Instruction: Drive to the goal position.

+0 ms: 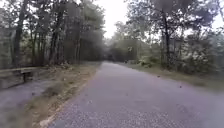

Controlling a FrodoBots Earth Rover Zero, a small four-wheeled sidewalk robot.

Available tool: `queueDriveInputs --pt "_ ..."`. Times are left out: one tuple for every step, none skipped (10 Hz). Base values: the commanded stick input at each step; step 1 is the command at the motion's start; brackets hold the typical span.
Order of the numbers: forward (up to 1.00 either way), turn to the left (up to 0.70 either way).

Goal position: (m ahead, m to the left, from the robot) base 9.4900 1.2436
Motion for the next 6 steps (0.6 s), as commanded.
queueDriveInputs --pt "0.45 0.0" --pt "0.45 0.0" --pt "0.45 0.0" --pt "0.45 0.0" --pt "0.45 0.0" --pt "0.45 0.0"
